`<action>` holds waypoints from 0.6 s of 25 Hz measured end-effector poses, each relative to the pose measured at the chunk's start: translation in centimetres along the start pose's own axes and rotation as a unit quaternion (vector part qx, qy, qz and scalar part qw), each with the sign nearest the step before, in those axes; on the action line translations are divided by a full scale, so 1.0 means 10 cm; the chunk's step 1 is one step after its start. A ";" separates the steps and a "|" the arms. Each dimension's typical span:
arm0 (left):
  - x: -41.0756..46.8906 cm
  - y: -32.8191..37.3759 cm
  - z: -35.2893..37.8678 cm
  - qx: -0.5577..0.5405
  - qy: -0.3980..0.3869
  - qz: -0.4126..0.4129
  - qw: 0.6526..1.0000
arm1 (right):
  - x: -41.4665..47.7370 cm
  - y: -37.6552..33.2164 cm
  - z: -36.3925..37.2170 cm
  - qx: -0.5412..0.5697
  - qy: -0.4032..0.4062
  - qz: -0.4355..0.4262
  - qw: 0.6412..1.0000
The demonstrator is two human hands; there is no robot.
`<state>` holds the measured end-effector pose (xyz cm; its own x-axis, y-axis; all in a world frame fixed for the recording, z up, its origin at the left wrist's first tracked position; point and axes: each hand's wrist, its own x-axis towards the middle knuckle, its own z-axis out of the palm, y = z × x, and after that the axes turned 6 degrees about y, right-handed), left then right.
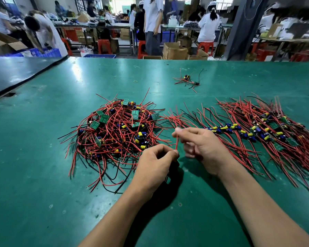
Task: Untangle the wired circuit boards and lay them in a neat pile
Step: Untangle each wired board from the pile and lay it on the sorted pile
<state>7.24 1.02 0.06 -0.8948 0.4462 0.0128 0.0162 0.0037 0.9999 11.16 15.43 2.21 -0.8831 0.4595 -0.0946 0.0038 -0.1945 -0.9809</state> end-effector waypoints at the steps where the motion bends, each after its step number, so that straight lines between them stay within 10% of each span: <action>1: 0.01 -0.01 0.00 0.001 0.004 0.006 1.000 | -0.02 0.02 0.00 -0.049 -0.019 -0.015 0.999; 4: 0.02 -0.04 -0.02 0.013 0.000 0.020 1.000 | -0.02 0.08 0.03 -0.104 0.008 -0.007 0.995; 9: 0.00 -0.06 -0.03 0.068 -0.056 0.035 0.996 | 0.10 -0.01 -0.08 0.127 0.122 0.029 0.984; 15: -0.02 0.01 -0.05 0.030 -0.065 0.015 0.997 | 0.10 -0.10 -0.10 0.351 0.053 0.126 0.926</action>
<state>7.16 0.45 0.19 -0.8287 0.5585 0.0365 0.0715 0.0409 0.9966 10.79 16.98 2.98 -0.8444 0.3977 -0.3588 -0.1350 -0.8062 -0.5760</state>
